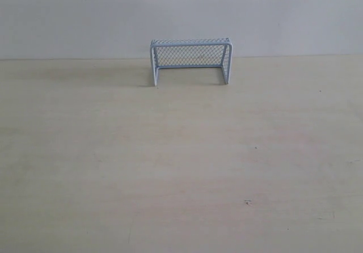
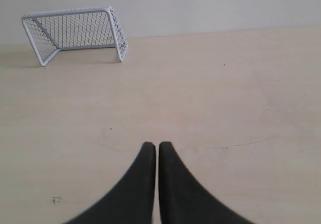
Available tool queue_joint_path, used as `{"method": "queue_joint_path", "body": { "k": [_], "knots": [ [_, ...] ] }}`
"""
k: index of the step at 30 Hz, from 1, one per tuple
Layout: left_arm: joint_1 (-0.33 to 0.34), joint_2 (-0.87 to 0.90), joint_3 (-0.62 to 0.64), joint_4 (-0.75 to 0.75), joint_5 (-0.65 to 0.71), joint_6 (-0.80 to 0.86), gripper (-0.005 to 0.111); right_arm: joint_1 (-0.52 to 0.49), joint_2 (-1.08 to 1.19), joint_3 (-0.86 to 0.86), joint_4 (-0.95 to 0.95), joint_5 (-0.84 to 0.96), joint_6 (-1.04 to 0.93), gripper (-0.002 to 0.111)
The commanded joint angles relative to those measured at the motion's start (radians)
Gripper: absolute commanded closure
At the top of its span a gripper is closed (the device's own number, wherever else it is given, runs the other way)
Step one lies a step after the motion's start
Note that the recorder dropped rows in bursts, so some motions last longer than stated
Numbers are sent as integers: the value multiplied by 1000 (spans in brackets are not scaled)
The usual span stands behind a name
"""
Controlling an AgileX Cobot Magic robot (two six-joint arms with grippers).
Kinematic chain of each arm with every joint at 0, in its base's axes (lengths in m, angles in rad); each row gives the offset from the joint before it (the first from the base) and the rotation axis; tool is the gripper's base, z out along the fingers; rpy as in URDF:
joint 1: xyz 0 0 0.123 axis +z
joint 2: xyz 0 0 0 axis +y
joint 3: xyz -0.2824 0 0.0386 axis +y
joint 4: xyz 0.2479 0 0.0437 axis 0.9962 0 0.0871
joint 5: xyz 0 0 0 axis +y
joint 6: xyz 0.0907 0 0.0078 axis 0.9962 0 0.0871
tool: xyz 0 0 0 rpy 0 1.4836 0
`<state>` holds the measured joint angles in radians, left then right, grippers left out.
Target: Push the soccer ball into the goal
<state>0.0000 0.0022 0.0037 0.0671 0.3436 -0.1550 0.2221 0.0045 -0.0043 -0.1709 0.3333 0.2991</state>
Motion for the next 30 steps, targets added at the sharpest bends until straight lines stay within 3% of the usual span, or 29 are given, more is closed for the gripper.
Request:
{"method": "queue_joint_path", "body": {
  "k": [1, 11, 21, 30],
  "knots": [
    [2, -2, -4, -5, -2, -10, 100, -3, -4, 4, -12, 1, 6, 108],
    [2, -2, -4, -5, -2, -10, 100, -8, -4, 4, -26, 9, 2, 108],
    [2, -2, -4, -5, -2, -10, 100, -143, -4, 4, -21, 12, 7, 108],
    [2, -2, -4, -5, -2, -10, 100, -153, -4, 4, -21, 22, 6, 108]
  ]
}}
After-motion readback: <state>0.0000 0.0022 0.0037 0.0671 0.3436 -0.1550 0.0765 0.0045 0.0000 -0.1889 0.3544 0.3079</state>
